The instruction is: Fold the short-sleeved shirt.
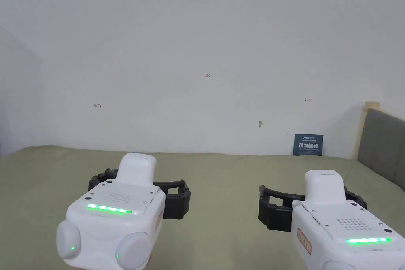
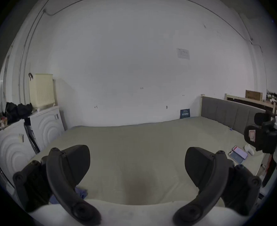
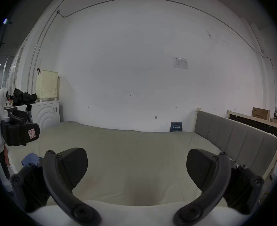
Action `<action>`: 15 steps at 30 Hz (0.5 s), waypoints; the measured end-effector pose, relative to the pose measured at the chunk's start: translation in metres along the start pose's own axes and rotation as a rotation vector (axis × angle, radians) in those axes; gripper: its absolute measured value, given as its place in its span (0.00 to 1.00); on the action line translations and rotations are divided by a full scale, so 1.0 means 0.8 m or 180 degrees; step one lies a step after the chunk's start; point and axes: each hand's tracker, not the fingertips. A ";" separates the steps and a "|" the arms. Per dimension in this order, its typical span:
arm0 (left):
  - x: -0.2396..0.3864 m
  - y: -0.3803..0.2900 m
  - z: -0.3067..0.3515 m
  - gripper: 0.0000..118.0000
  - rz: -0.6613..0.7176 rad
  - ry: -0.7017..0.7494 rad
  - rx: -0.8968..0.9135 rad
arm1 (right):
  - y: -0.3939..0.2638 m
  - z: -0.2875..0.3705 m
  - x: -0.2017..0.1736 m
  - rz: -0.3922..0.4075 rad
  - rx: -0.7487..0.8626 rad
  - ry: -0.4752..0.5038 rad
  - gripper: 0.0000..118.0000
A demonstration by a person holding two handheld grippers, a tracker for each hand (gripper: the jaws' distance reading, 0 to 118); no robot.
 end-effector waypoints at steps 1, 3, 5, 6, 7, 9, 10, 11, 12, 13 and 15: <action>0.002 0.001 0.000 1.00 -0.0014 -0.0016 0.0006 | 0.000 0.000 0.000 -0.0002 -0.0003 0.0003 1.00; 0.000 0.000 0.002 1.00 -0.0009 -0.0220 0.0021 | 0.000 0.000 0.000 -0.0007 -0.0009 0.0008 1.00; -0.005 0.000 0.003 1.00 0.0105 -0.0400 0.0077 | -0.001 0.000 0.002 -0.0033 -0.0036 0.0032 1.00; -0.005 0.001 0.003 1.00 0.0083 -0.0308 0.0068 | -0.002 0.000 0.002 -0.0036 -0.0041 0.0030 1.00; -0.003 0.002 0.004 1.00 0.0080 -0.0206 0.0060 | -0.004 0.000 0.003 -0.0039 -0.0045 0.0029 1.00; 0.003 0.007 0.003 1.00 -0.0030 0.0033 -0.0081 | -0.004 0.000 0.004 -0.0032 -0.0045 0.0036 1.00; 0.009 0.008 0.003 1.00 -0.0114 0.0182 -0.0123 | -0.003 -0.001 0.005 -0.0022 -0.0046 0.0035 1.00; 0.012 0.006 0.002 1.00 -0.0181 0.0260 -0.0101 | -0.002 0.000 0.004 -0.0015 -0.0044 0.0028 1.00; 0.013 0.004 0.002 1.00 -0.0210 0.0219 -0.0040 | -0.001 0.000 0.004 -0.0017 -0.0041 0.0032 1.00; 0.010 0.002 0.003 1.00 -0.0172 0.0147 -0.0020 | 0.000 0.001 0.004 -0.0026 -0.0034 0.0046 1.00; 0.005 0.004 0.002 1.00 0.0021 -0.0088 -0.0104 | 0.002 0.003 0.003 -0.0030 -0.0026 0.0056 1.00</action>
